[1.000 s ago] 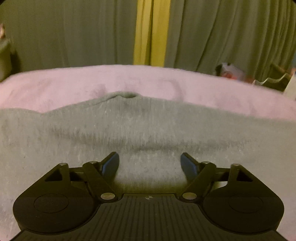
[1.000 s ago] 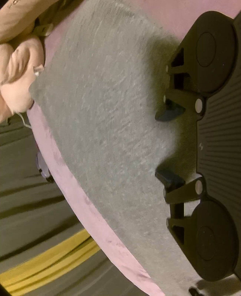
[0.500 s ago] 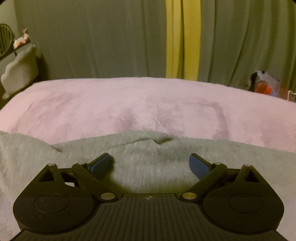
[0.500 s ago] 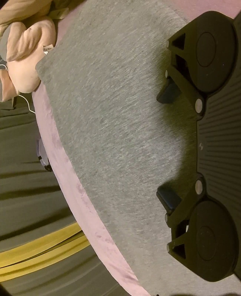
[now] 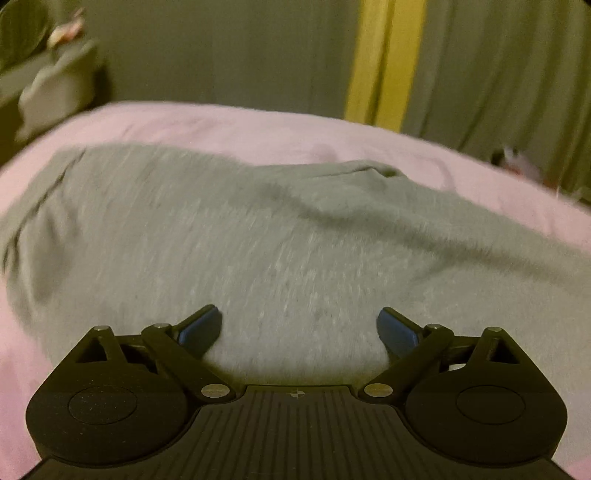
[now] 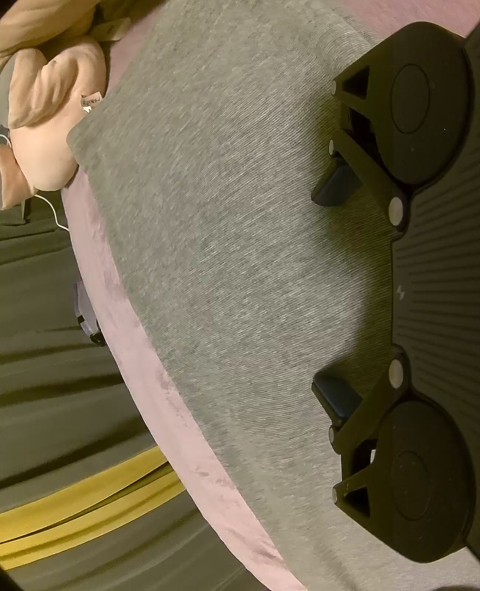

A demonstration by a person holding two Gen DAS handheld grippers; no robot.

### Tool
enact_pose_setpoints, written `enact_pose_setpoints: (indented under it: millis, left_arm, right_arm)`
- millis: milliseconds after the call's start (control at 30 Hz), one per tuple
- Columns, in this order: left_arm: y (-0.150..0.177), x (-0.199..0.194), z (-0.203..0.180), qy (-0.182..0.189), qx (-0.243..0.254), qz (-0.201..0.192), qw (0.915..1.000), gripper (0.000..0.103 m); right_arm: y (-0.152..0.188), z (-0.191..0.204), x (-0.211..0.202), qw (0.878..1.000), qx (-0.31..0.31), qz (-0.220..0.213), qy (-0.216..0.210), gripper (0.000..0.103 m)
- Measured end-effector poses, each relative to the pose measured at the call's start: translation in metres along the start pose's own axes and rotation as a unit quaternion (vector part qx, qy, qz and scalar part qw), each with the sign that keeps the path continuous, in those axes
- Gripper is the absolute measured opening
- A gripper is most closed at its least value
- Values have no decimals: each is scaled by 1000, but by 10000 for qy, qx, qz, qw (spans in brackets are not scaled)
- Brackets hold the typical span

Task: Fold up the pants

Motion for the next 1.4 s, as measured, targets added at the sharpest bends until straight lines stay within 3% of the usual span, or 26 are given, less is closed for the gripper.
enact_pose_setpoints:
  millis: [67,233,367,433,533,567,600,633,667,700,767,833,900,1033,1100,1133,1267,1300,1400]
  left_arm:
    - [6,-4,0,1,-150,-70,9999,102]
    - [16,7,-15,-407,475,-45,9980,103]
    - [18,4,-12,-345,339,-106,9988,103]
    - [16,2,-8,-237,217,-110,9994,103]
    - [15,-3,-2,-123,12,-133,9998,103]
    - [15,-3,-1,-116,-26,-134,9998,103]
    - [15,-2,-1,-136,-18,-132,9998,103]
    - [15,-1,-1,-163,13,-128,9998,103]
    - [16,-1,-2,-216,78,-120,9997,103]
    - [17,1,-3,-267,149,-113,9995,103]
    - [17,2,-7,-351,260,-109,9990,103]
    - [17,3,-8,-399,309,-111,9987,103]
    - [17,2,-8,-389,304,-108,9987,103]
    - [18,0,-8,-349,249,-109,9990,103]
    - [18,0,-8,-362,245,-108,9990,103]
    - [18,0,-8,-378,251,-107,9989,103]
    - [20,-1,-10,-451,313,-109,9984,103]
    - [20,-1,-10,-456,311,-109,9984,103]
    - [20,-2,-10,-462,291,-105,9985,103]
  right_arm:
    - [0,0,-1,10000,11,25,-2,99]
    - [-2,-6,-6,9995,268,113,-112,99]
    - [-11,-30,-17,9933,1081,92,-402,99]
    - [-17,-56,-24,9836,1670,52,-686,96]
    - [-28,-107,-35,9695,2300,-58,-844,74]
    - [-32,-127,-39,9660,2452,-137,-805,59]
    - [-34,-150,-44,9662,2505,-235,-568,40]
    - [-35,-176,-50,9680,2490,-301,-100,30]
    - [-35,-199,-56,9673,2499,-309,294,5]
    - [-34,-216,-63,9635,2613,-280,507,0]
    - [-35,-232,-78,9580,2785,-359,577,0]
    - [-37,-236,-94,9582,2644,-585,923,3]
    - [-36,-239,-106,9523,2744,-835,1041,21]
    - [-34,-234,-107,9392,3303,-924,143,28]
    - [-32,-232,-103,9350,3438,-876,0,44]
    - [-32,-233,-100,9331,3500,-824,-24,46]
    - [-29,-236,-79,9251,3739,-661,-64,42]
    - [-27,-237,-75,9231,3805,-561,-17,33]
    - [-35,-231,-79,9272,3650,-843,-12,8]
Point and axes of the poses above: each gripper's, at about its wrist camera, not at the fingertips, and x roughly the way its jaws point, z to its left, y to its underside, the point moved 8 cm from there along x, roughly the way its jaws point, and after that the axes turned 4 degrees about -z, right-handed, at the moved point
